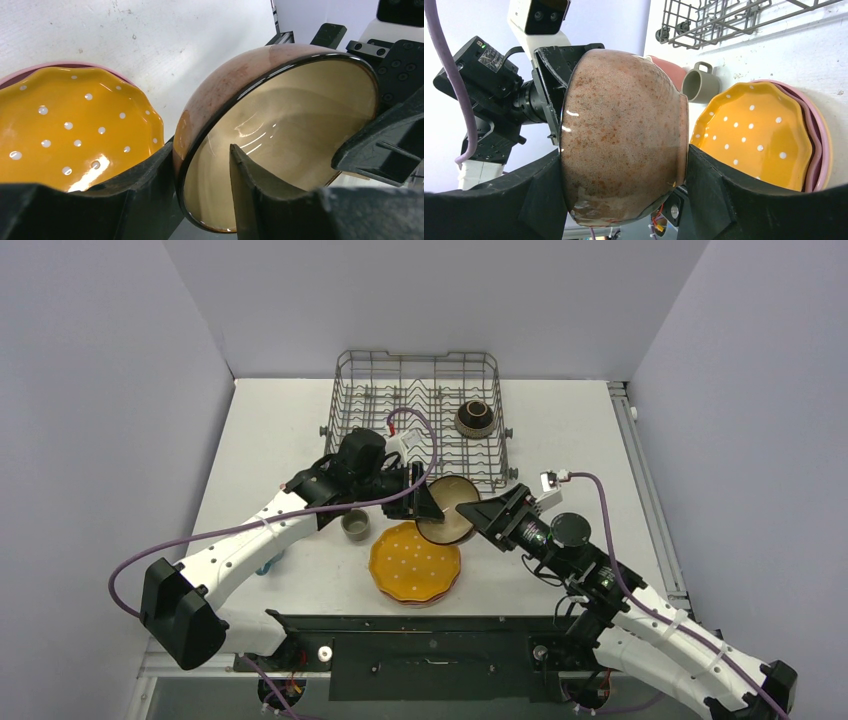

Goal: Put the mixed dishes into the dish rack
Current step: Pick up the bowl from the center of the board.

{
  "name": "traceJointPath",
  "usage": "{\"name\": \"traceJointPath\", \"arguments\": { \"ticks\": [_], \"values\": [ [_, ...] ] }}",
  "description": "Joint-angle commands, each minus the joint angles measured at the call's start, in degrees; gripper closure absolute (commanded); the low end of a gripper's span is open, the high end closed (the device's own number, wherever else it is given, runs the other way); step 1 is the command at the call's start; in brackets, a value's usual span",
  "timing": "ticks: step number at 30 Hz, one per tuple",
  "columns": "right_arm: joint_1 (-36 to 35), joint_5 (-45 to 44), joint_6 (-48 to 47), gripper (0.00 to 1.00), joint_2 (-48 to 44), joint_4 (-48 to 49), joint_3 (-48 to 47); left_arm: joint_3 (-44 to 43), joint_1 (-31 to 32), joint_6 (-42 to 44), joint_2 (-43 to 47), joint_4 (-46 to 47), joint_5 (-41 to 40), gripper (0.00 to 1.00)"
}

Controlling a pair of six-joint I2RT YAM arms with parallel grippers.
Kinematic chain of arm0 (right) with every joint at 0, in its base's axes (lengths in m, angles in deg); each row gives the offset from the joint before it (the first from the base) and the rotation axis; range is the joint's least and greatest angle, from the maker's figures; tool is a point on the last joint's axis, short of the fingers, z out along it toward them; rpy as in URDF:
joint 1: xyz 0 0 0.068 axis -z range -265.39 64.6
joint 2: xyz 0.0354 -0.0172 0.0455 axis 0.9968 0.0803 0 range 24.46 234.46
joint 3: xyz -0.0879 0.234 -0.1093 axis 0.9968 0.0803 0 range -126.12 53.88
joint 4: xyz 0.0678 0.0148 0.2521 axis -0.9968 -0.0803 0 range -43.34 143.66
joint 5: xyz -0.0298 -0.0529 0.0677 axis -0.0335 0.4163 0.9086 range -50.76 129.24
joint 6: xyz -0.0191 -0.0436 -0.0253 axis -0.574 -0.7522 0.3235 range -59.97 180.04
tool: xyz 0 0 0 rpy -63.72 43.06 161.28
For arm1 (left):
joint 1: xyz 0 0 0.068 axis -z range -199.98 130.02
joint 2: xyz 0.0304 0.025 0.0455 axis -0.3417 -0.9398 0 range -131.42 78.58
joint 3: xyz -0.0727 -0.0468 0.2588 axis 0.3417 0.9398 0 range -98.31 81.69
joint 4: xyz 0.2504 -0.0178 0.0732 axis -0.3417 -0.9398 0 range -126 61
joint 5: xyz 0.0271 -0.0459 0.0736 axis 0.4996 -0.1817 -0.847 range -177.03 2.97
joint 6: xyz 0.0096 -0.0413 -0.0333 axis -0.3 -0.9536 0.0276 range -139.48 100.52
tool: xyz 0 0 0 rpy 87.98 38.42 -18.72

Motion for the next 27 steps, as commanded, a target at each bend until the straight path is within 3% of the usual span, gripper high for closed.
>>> {"name": "traceJointPath", "arguments": {
  "ticks": [1,27],
  "values": [
    [0.51,-1.95,-0.78,1.00,0.27,5.83,-4.37,-1.11,-0.71,0.35,1.19,4.91,2.68,0.60],
    [0.64,-3.68,-1.20,1.00,-0.13,3.16,-5.95,-2.89,-2.61,3.06,1.12,1.06,1.45,0.51]
  ]
}}
